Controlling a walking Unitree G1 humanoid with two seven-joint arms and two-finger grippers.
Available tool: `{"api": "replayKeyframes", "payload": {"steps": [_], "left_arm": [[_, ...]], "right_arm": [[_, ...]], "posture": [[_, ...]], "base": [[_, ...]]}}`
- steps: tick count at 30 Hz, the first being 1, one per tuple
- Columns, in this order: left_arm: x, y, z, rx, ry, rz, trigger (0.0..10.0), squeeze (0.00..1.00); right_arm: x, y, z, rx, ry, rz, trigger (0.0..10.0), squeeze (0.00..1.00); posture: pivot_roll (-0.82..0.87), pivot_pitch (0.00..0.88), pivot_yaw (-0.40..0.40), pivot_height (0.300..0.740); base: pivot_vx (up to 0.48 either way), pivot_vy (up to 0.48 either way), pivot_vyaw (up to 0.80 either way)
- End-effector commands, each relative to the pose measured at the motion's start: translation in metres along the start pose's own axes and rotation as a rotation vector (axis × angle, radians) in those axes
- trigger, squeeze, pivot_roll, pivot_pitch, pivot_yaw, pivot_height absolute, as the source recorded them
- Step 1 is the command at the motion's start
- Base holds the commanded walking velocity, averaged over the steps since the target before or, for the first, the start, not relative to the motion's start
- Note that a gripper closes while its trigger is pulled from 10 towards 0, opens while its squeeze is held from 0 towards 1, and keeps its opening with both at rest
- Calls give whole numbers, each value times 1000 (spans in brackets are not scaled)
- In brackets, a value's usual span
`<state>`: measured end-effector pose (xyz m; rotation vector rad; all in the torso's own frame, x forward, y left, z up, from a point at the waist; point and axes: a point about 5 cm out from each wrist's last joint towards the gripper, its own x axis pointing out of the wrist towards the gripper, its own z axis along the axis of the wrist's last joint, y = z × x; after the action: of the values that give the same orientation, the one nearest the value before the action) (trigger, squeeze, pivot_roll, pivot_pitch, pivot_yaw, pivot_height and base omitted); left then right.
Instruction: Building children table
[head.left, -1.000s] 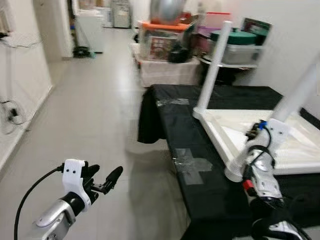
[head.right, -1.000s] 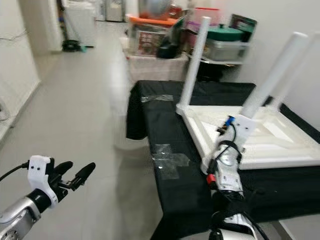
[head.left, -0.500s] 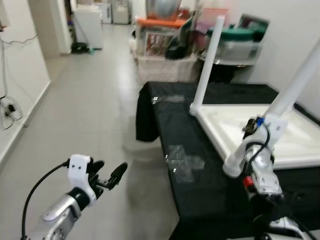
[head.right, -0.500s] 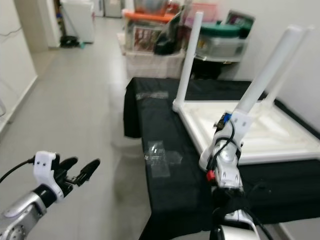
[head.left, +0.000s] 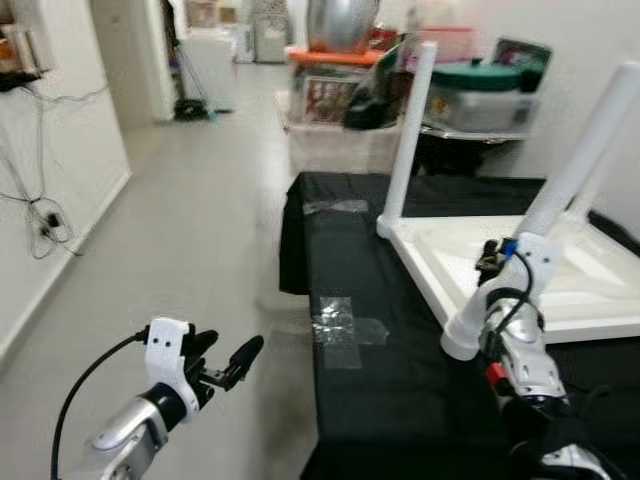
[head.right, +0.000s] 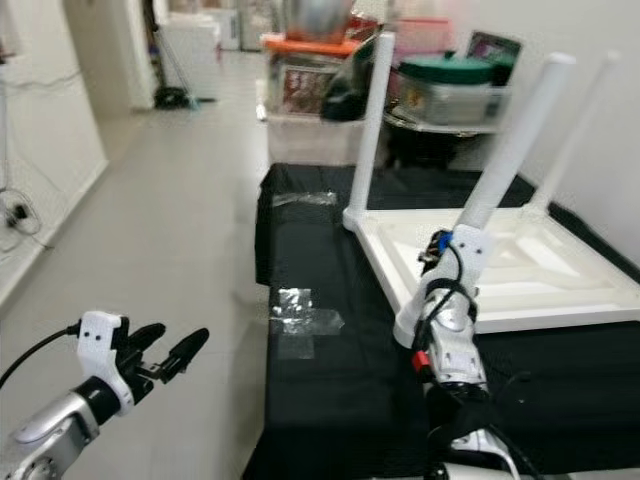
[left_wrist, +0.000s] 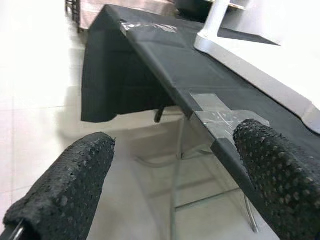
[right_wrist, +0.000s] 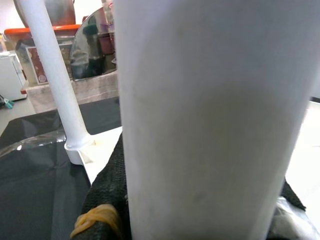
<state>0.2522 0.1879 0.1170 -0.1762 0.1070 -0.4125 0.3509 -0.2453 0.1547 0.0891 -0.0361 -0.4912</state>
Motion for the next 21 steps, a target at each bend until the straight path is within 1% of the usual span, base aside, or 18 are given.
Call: {"api": "replayKeyframes", "payload": {"steps": [1,3,4,5,6,7,8,10,11,13,21], "left_arm": [[0,0,-1,6,14,-2,10000,0],[0,0,-1,6,14,-2,10000,0],[0,0,-1,5,14,-3,10000,0],[0,0,-1,5,14,-3,10000,0],[1,0,-1,6,13,-2,10000,0],[1,0,-1,6,13,-2,10000,0],[1,0,-1,8,14,-1,10000,0],[1,0,-1,8,14,-1,10000,0],[0,1,-1,8,15,0,10000,0],[0,0,-2,8,17,-1,10000,0],[0,0,-2,6,19,-2,10000,0]], "right_arm": [[-13,-29,-53,-123,220,-92,10000,0],[-13,-29,-53,-123,220,-92,10000,0],[-12,-34,-53,-130,222,-127,10000,0],[-12,-34,-53,-130,222,-127,10000,0],[-12,-44,-53,-136,222,-195,10000,0],[-12,-44,-53,-136,222,-195,10000,0],[-11,-51,-52,-133,222,-244,10000,0],[-11,-51,-52,-133,222,-244,10000,0],[-11,-55,-52,-135,222,-272,10000,0],[-10,-57,-51,-136,221,-286,10000,0],[-9,-56,-50,-134,221,-281,10000,0]], "posture": [[61,0,-62,740],[61,0,-62,740],[61,0,-62,740],[61,0,-62,740],[64,0,-63,740],[64,0,-63,740],[64,0,-63,740],[64,0,-63,740],[64,0,-63,740],[66,0,-65,740],[67,0,-66,740]], "base": [[0,-349,0],[0,-349,0],[0,-349,0],[0,-349,0],[0,-465,0],[0,-465,0],[0,-461,0],[0,-461,0],[0,-461,0],[0,-461,0],[0,-460,0]]}}
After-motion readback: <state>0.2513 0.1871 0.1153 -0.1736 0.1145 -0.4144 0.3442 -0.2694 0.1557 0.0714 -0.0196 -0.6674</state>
